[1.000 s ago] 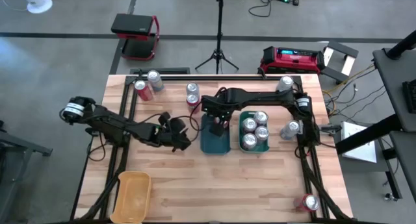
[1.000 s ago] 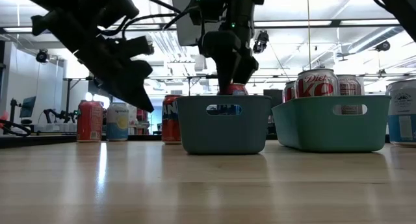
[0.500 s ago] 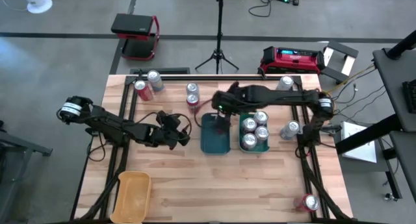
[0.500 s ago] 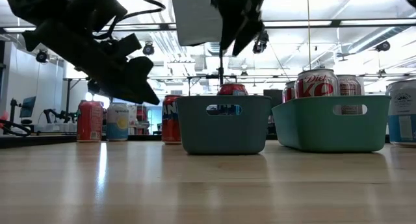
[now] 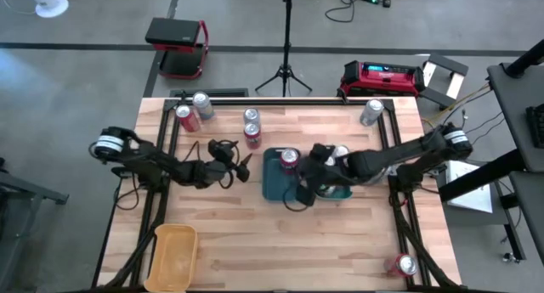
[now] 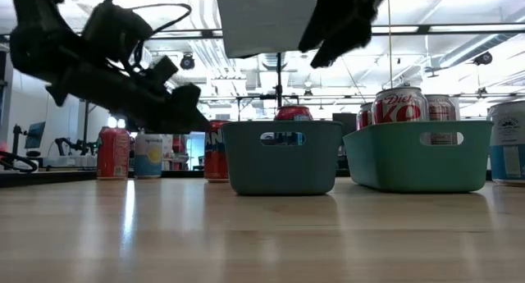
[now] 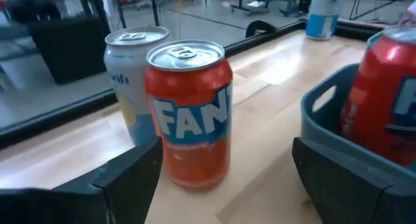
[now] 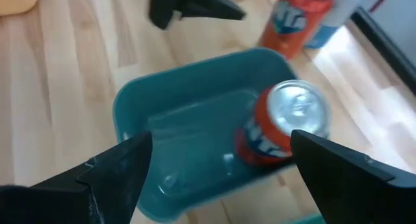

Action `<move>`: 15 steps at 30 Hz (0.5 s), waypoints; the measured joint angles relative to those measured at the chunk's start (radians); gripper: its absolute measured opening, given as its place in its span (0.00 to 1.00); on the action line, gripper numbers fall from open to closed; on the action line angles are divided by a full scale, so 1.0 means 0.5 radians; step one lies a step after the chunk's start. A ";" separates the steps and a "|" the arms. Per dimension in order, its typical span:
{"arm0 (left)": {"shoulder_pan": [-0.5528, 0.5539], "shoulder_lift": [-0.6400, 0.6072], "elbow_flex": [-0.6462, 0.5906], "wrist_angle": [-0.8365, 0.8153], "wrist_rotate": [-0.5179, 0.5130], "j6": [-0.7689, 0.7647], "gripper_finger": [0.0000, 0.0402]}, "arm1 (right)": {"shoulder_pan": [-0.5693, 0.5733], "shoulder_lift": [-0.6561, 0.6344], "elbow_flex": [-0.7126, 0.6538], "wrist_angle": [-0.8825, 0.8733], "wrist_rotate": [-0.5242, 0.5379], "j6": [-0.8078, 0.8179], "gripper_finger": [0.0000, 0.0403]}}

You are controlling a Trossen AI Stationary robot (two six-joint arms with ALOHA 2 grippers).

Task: Sort soda cans
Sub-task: Put the top right orange soda can into the dark green bin

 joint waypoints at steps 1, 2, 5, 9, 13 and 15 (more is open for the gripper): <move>0.023 0.065 0.015 0.056 -0.002 0.023 0.81 | 0.013 -0.005 -0.063 0.090 0.014 -0.001 0.90; 0.048 0.124 0.038 0.101 -0.001 0.032 0.81 | 0.018 -0.011 -0.116 0.176 0.019 -0.003 0.90; 0.131 0.298 0.110 0.213 0.000 0.037 0.81 | 0.018 -0.027 -0.227 0.379 0.019 0.028 0.90; 0.211 0.496 0.156 0.382 0.006 0.036 0.81 | 0.018 -0.040 -0.276 0.420 0.019 0.062 0.90; 0.235 0.574 0.105 0.671 0.099 -0.096 0.81 | 0.027 -0.046 -0.284 0.413 0.018 0.071 0.90; 0.248 0.578 0.068 0.733 0.096 -0.106 0.81 | 0.027 -0.046 -0.282 0.410 0.018 0.059 0.90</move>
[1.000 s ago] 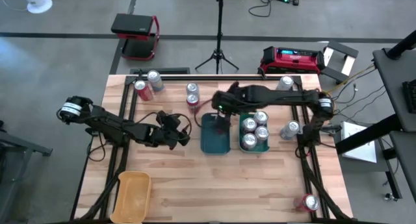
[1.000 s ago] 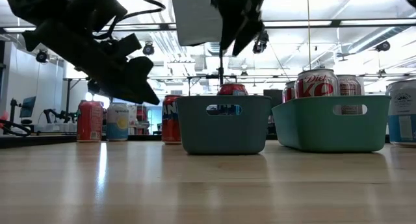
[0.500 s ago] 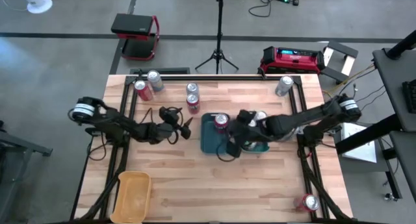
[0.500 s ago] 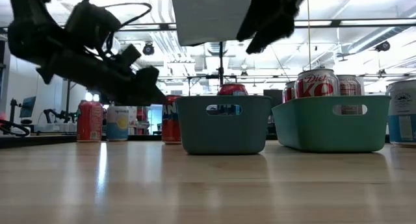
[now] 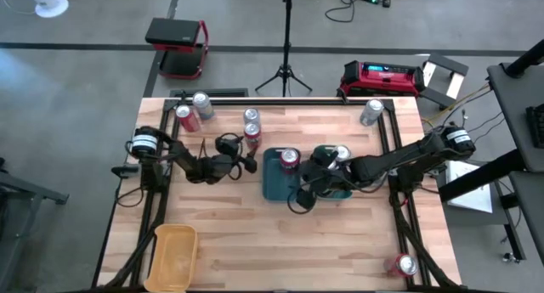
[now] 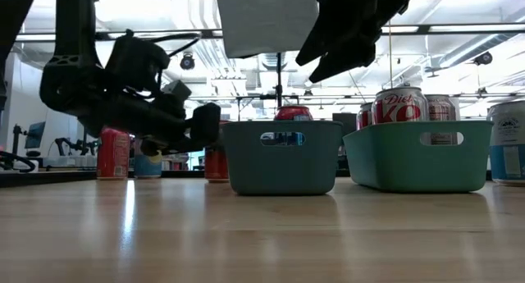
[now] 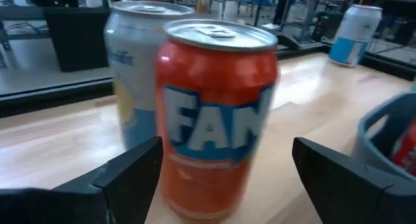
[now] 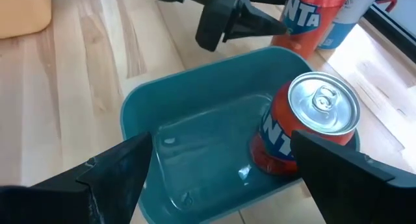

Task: Sort soda cans
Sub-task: Put the top right orange soda can into the dark green bin

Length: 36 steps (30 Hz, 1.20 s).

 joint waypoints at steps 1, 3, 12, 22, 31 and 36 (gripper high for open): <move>0.016 -0.001 -0.006 0.008 0.000 -0.002 0.81 | 0.000 0.000 0.004 -0.007 0.000 -0.008 0.90; 0.052 -0.003 -0.016 0.009 0.061 -0.004 0.81 | 0.000 0.000 0.015 -0.001 0.000 -0.020 0.90; 0.156 0.007 0.043 0.004 0.098 0.085 0.83 | 0.000 0.000 0.025 0.020 0.001 -0.023 0.90; 0.166 0.005 0.116 0.000 0.150 0.060 0.90 | -0.002 0.000 0.025 0.023 0.000 0.001 0.90; 0.182 0.001 0.314 -0.318 0.058 0.005 0.90 | -0.002 0.001 0.025 0.066 0.000 0.002 0.90; 0.187 0.001 0.440 -0.496 0.040 -0.095 0.90 | -0.002 0.001 0.025 0.065 -0.012 0.026 0.90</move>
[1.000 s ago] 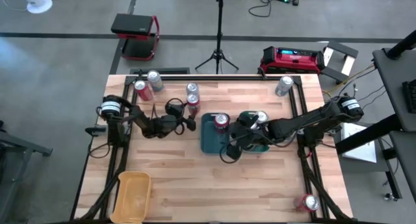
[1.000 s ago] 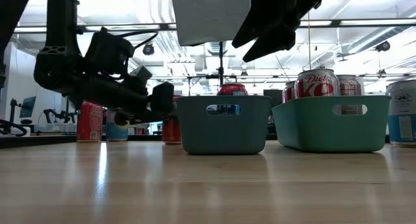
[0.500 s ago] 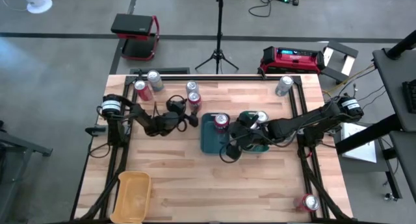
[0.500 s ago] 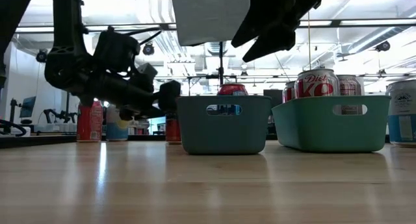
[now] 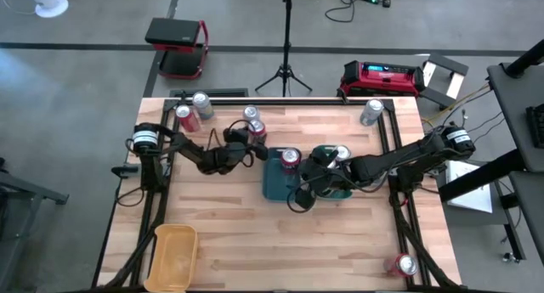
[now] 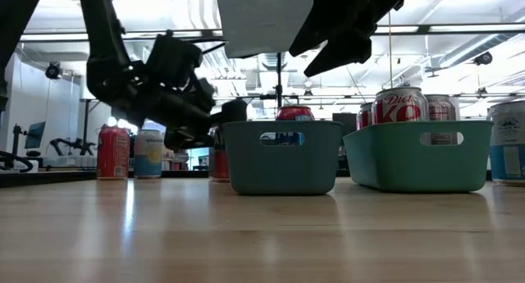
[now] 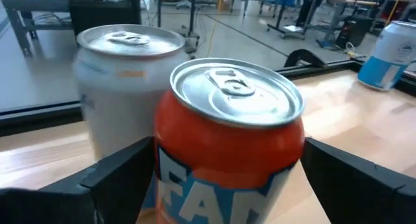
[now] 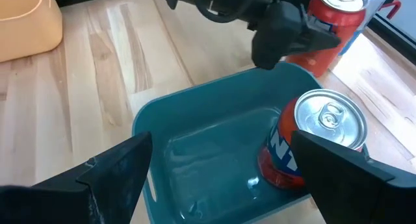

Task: Sort soda cans
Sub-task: Put the top right orange soda can into the dark green bin

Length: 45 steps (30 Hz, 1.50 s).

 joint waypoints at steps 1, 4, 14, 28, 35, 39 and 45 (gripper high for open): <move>0.005 -0.010 0.026 -0.062 -0.002 -0.015 0.90 | 0.000 0.000 0.000 0.000 -0.004 0.000 0.90; 0.021 -0.058 0.114 -0.368 -0.006 -0.099 0.90 | 0.000 0.000 -0.001 -0.002 -0.005 0.000 0.90; 0.158 -0.222 0.425 -1.377 0.172 -0.503 0.90 | 0.000 0.000 -0.001 -0.014 -0.005 -0.024 0.90; 0.240 -0.163 0.488 -1.520 0.274 -0.667 0.90 | 0.000 0.001 -0.001 -0.015 -0.005 -0.018 0.90; 0.308 -0.163 0.487 -1.502 0.282 -0.665 0.90 | 0.000 0.001 -0.001 -0.014 -0.006 0.021 0.90; 0.346 -0.163 0.487 -1.501 0.318 -0.664 0.90 | 0.000 0.001 -0.001 -0.015 -0.006 0.033 0.90; 0.352 -0.163 0.487 -1.523 0.321 -0.615 0.84 | 0.000 0.001 -0.001 -0.014 -0.010 0.053 0.90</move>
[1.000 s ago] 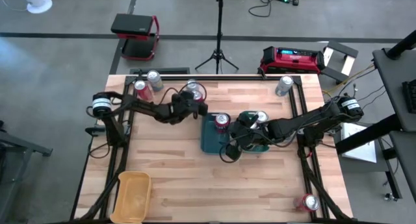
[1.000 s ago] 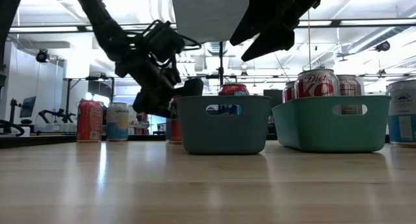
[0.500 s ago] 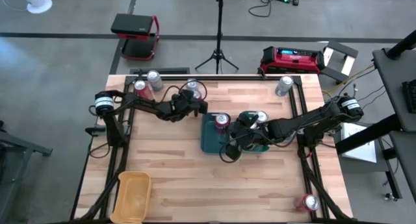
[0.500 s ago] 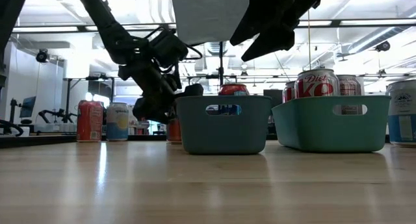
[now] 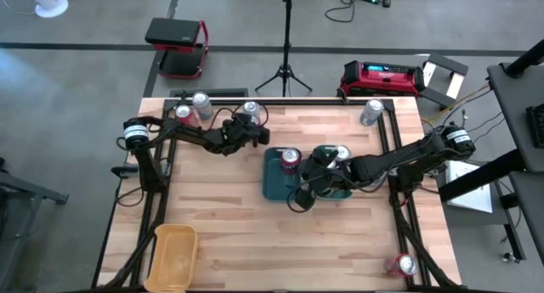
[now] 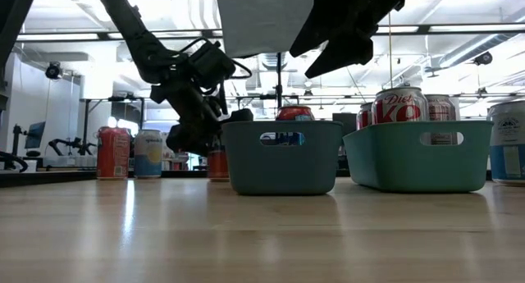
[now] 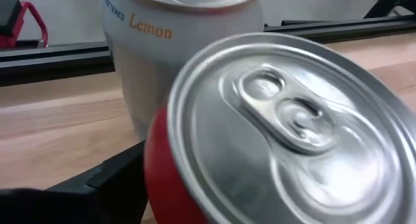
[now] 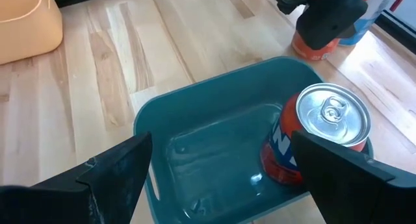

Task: Sort soda cans
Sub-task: Put the top right orange soda can into the dark green bin

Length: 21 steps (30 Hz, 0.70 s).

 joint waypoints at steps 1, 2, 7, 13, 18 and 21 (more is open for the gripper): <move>0.000 0.000 0.000 -0.003 0.002 0.001 0.82 | 0.000 0.000 0.000 -0.001 -0.001 0.000 0.90; -0.001 0.000 0.000 -0.008 0.004 0.003 0.79 | 0.000 0.000 0.000 -0.001 -0.002 0.000 0.90; -0.015 -0.040 0.000 -0.060 0.081 0.007 0.71 | 0.000 0.000 0.000 -0.001 -0.052 0.000 0.90; -0.138 -0.284 -0.008 -0.278 0.125 0.066 0.71 | 0.000 0.000 -0.001 0.012 -0.053 -0.025 0.90; -0.312 -0.615 -0.009 -0.516 -0.001 0.146 0.71 | 0.000 -0.007 -0.001 0.016 -0.051 -0.090 0.90; -0.433 -0.817 -0.009 -0.532 -0.005 0.216 0.71 | 0.004 -0.019 -0.001 0.053 -0.048 -0.134 0.90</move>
